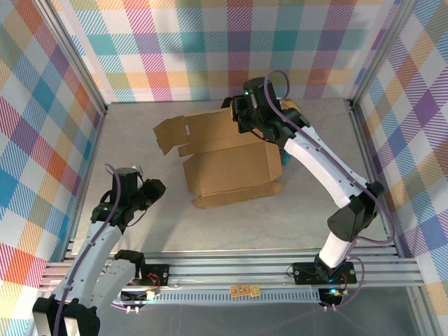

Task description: Fold the paper box

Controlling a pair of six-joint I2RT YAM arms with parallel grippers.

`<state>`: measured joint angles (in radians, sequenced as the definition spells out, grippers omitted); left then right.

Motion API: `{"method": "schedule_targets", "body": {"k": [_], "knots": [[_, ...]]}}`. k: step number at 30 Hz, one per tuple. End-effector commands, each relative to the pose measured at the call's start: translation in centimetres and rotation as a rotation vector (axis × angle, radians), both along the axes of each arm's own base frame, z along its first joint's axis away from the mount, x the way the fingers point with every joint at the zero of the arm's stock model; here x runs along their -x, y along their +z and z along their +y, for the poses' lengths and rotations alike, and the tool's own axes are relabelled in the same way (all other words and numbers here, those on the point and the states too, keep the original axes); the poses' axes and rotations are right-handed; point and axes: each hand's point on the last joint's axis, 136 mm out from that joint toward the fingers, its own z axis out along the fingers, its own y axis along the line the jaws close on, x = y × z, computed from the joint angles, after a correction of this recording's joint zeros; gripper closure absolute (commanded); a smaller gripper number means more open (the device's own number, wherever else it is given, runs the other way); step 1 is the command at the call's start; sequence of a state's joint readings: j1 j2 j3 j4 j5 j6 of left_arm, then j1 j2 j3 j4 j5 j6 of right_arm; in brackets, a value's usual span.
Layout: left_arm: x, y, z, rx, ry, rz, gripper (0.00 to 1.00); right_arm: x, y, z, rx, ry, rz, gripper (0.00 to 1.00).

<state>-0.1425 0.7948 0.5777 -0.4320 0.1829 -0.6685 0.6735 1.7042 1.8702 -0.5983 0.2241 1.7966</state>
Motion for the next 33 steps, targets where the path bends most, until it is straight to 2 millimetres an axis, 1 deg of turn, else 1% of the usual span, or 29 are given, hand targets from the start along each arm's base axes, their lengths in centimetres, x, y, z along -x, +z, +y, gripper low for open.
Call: {"method": "schedule_targets", "body": {"k": [1,3,4,7,9,12,14,16,19,21,23,25,26,29,33], "knots": [[-4.2,2.3,0.4,0.01,0.054,-0.2,0.81,1.4,0.3,-1.5,0.022,-0.021,0.046,1.0],[-5.7,0.6,0.4,0.071,0.081,-0.158,0.81,1.6,0.7,-1.7,0.013,-0.023,0.046,1.0],[-6.5,-0.2,-0.1,0.117,0.082,-0.137,0.82,1.6,0.7,-1.8,0.01,-0.025,0.05,1.0],[-9.0,-1.1,-0.7,0.189,0.1,-0.116,0.83,1.8,0.7,-2.0,0.008,-0.025,0.054,1.0],[-10.5,-1.6,-0.6,0.228,0.126,-0.114,0.82,1.7,0.6,-2.0,0.004,-0.022,0.053,1.0],[-12.3,-3.1,0.0,0.287,0.165,-0.069,0.82,1.4,-0.1,-1.7,-0.012,-0.009,0.062,1.0],[-13.2,-4.1,0.0,0.332,0.177,-0.043,0.82,1.5,-0.7,-1.3,-0.019,0.007,0.082,1.0],[-14.5,-4.6,-0.9,0.397,0.154,-0.034,0.81,1.6,-1.1,-1.0,-0.026,0.02,0.096,1.0],[-15.9,-4.9,-3.1,0.518,0.096,-0.04,0.84,1.2,-1.5,-0.7,-0.043,0.016,0.085,1.0],[-16.1,-4.9,-4.1,0.578,0.074,-0.045,0.86,0.8,-1.7,-0.6,-0.054,0.008,0.072,1.0],[-15.8,-4.6,-4.5,0.615,0.069,-0.06,0.87,0.2,-2.0,-0.4,-0.062,0.01,0.066,1.0],[-15.1,-3.9,-4.7,0.641,0.067,-0.079,0.87,-0.3,-2.7,-0.1,-0.072,0.022,0.08,1.0],[-14.8,-3.7,-4.9,0.644,0.059,-0.08,0.87,-0.5,-3.1,0.1,-0.08,0.024,0.083,1.0],[-13.9,-2.9,-6.3,0.628,0.012,-0.075,0.87,-0.8,-3.9,0.8,-0.099,0.036,0.091,1.0],[-12.9,-2.7,-7.8,0.61,-0.022,-0.061,0.87,-1.2,-4.8,1.3,-0.11,0.041,0.102,1.0]]}}
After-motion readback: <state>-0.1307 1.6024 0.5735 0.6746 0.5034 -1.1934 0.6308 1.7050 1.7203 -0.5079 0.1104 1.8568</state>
